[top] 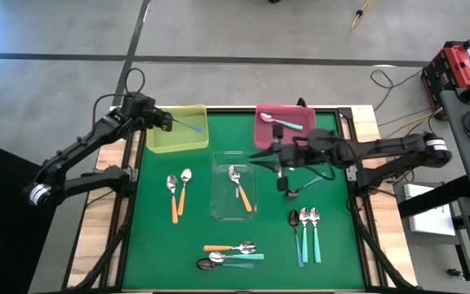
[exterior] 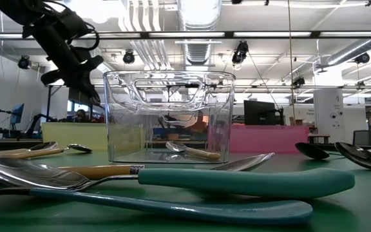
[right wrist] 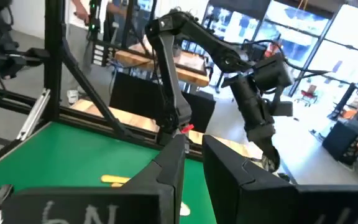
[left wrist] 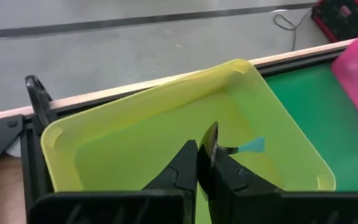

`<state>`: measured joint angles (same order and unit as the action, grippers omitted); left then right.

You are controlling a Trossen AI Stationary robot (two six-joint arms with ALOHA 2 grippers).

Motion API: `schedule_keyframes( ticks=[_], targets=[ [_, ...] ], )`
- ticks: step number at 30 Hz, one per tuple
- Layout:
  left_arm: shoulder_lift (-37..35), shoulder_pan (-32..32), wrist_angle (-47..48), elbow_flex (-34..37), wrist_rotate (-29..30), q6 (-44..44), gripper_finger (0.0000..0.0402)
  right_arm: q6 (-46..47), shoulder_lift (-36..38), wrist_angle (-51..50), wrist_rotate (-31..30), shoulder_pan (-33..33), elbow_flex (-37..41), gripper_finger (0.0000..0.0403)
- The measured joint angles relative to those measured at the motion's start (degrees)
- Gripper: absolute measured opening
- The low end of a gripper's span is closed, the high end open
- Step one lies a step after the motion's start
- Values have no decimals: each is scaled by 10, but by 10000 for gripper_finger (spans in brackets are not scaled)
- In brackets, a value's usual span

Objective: Sort silverware by color (type)
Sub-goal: Put the middle left blue spoon into the yellow bin

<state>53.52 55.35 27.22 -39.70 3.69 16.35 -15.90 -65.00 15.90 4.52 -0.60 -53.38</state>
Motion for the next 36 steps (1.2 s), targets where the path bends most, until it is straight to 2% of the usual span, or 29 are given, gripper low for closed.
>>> schedule_keyframes(
  ticks=[5,11,20,26,36],
  targets=[
    [18,0,0,0,3,26,0,14,54,70,-34,-6,87,47],
    [42,0,8,0,3,46,0,13,73,72,-76,-6,133,47],
    [64,0,13,0,6,58,0,-6,60,72,-76,-6,138,47],
    [64,0,35,0,41,57,0,-8,60,71,-76,-6,138,47],
    [64,0,37,0,43,55,0,-8,60,70,-76,-6,138,47]
  ],
)
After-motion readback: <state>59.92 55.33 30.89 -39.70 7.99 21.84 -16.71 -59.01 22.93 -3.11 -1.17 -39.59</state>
